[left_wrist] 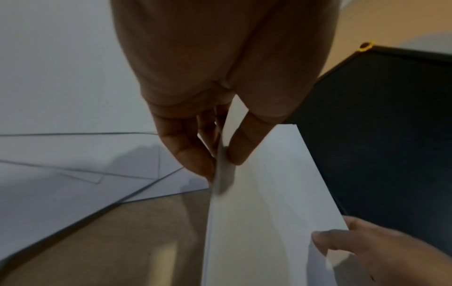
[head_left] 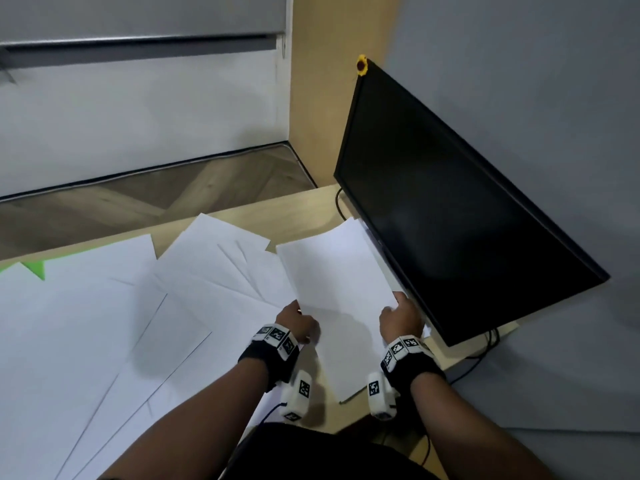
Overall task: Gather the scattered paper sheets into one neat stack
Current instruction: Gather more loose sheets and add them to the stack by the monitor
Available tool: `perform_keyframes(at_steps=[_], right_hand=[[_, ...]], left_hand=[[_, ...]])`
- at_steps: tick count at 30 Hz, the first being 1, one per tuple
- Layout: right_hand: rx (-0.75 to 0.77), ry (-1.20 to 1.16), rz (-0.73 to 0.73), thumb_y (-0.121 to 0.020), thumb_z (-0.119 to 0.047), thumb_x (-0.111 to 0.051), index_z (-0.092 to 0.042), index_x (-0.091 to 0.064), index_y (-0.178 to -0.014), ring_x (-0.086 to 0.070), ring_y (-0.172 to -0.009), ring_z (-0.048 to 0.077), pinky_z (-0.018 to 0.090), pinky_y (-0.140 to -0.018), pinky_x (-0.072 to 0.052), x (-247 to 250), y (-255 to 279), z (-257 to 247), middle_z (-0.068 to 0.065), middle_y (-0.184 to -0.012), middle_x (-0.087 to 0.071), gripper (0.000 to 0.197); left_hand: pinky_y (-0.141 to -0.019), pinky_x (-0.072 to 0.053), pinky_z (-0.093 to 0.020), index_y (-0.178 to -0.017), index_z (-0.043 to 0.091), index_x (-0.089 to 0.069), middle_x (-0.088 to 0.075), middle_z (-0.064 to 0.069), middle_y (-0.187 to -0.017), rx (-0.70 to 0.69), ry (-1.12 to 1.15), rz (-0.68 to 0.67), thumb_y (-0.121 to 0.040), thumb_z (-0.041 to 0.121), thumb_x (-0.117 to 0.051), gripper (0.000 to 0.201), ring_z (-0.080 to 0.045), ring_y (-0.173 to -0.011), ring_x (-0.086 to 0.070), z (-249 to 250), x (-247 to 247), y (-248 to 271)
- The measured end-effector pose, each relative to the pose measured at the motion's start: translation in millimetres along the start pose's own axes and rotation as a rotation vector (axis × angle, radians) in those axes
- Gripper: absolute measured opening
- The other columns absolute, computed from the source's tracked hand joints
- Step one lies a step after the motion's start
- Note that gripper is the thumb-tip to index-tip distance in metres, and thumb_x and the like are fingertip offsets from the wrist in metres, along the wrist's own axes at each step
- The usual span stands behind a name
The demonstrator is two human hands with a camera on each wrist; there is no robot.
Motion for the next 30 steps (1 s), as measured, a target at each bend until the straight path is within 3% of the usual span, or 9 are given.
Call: perform_keyframes(at_steps=[5, 9, 11, 13, 15, 17, 21, 24, 30], right_hand=[[0.175, 0.172, 0.113, -0.083, -0.001, -0.062, -0.013, -0.067, -0.111, -0.048, -0.123, 0.035, 0.044, -0.099, -0.035, -9.7, -0.8, 2.1, 0.011, -0.131, -0.054, 0.031], [0.102, 0.254, 0.07, -0.088, -0.009, -0.057, -0.017, -0.059, -0.123, -0.042, -0.127, 0.036, 0.046, -0.103, -0.032, -20.6, -13.6, 8.1, 0.014, -0.142, -0.046, 0.035], [0.054, 0.27, 0.029, -0.092, -0.012, -0.053, -0.017, -0.053, -0.131, -0.046, -0.125, 0.037, 0.045, -0.102, -0.035, -21.8, -23.8, 11.7, 0.016, -0.138, -0.05, 0.039], [0.011, 0.221, 0.006, -0.095, -0.014, -0.048, -0.017, -0.047, -0.138, -0.05, -0.124, 0.037, 0.044, -0.101, -0.039, -19.8, -36.1, 13.9, 0.016, -0.138, -0.053, 0.044], [-0.015, 0.155, -0.013, -0.096, -0.014, -0.045, -0.016, -0.042, -0.145, -0.049, -0.128, 0.038, 0.042, -0.103, -0.039, -20.9, -46.7, 15.8, 0.018, -0.143, -0.05, 0.049], [-0.004, 0.115, -0.032, -0.095, -0.013, -0.044, -0.014, -0.038, -0.148, -0.046, -0.131, 0.037, 0.041, -0.106, -0.038, -24.4, -54.9, 14.7, 0.018, -0.146, -0.046, 0.053], [-0.018, 0.084, -0.064, -0.095, -0.011, -0.043, -0.013, -0.038, -0.148, -0.045, -0.132, 0.038, 0.039, -0.106, -0.037, -27.4, -62.9, 14.2, 0.018, -0.148, -0.044, 0.054], [-0.022, 0.076, -0.068, -0.095, -0.015, -0.045, -0.013, -0.039, -0.147, -0.046, -0.132, 0.035, 0.039, -0.106, -0.037, -26.3, -63.1, 12.2, 0.016, -0.148, -0.044, 0.053], [-0.191, -0.003, -0.164, -0.088, -0.032, -0.057, -0.013, -0.051, -0.136, -0.055, -0.121, 0.036, 0.037, -0.097, -0.043, -29.3, -57.7, 27.3, 0.014, -0.137, -0.056, 0.052]], left_hand=[[-0.076, -0.06, -0.037, -0.105, 0.019, -0.064, -0.071, -0.007, -0.101, -0.014, -0.136, 0.061, -0.073, 0.012, -0.065, 0.033, -0.028, -0.087, -0.069, 15.1, -13.9, -9.4], [-0.079, -0.048, -0.026, -0.117, 0.018, -0.061, -0.068, -0.006, -0.112, -0.023, -0.205, 0.116, -0.082, 0.017, -0.062, 0.035, -0.027, -0.103, -0.063, 17.6, -16.9, -20.3], [-0.074, -0.045, -0.024, -0.109, 0.016, -0.062, -0.068, -0.007, -0.109, -0.03, -0.207, 0.134, -0.081, 0.017, -0.063, 0.028, -0.026, -0.095, -0.062, 19.9, -17.7, -22.7], [-0.065, -0.041, -0.023, -0.085, 0.015, -0.056, -0.064, -0.009, -0.099, -0.031, -0.221, 0.166, -0.078, 0.016, -0.064, 0.011, -0.024, -0.079, -0.057, 23.9, -15.5, -25.2], [-0.059, -0.038, -0.024, -0.071, 0.016, -0.044, -0.059, -0.008, -0.087, -0.014, -0.218, 0.186, -0.075, 0.016, -0.065, 0.021, -0.024, -0.07, -0.052, 24.8, -15.7, -29.0], [-0.06, -0.041, -0.025, -0.07, 0.018, -0.041, -0.059, -0.006, -0.084, 0.007, -0.208, 0.171, -0.074, 0.017, -0.065, 0.024, -0.024, -0.073, -0.055, 26.9, -17.5, -30.6], [-0.055, -0.039, -0.025, -0.082, 0.018, -0.045, -0.058, -0.002, -0.089, 0.041, -0.134, 0.114, -0.067, 0.033, -0.067, 0.03, -0.021, -0.076, -0.055, 28.9, -22.7, -32.8], [-0.07, -0.056, -0.033, -0.09, 0.021, -0.052, -0.063, -0.002, -0.097, 0.078, -0.031, 0.121, -0.051, 0.047, -0.068, 0.05, -0.024, -0.082, -0.065, 22.1, -25.3, -35.1], [-0.082, -0.05, -0.028, -0.131, 0.011, -0.05, -0.063, -0.007, -0.119, 0.144, 0.112, 0.217, -0.064, 0.037, -0.075, 0.076, -0.027, -0.104, -0.062, 5.8, -8.6, -32.0]])
Point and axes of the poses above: each hand's wrist, its own y-axis away from the middle knuckle, its own x-axis out of the back of the hand, z = x × y, the point moved 9 cm from there along -y, towards the middle knuckle
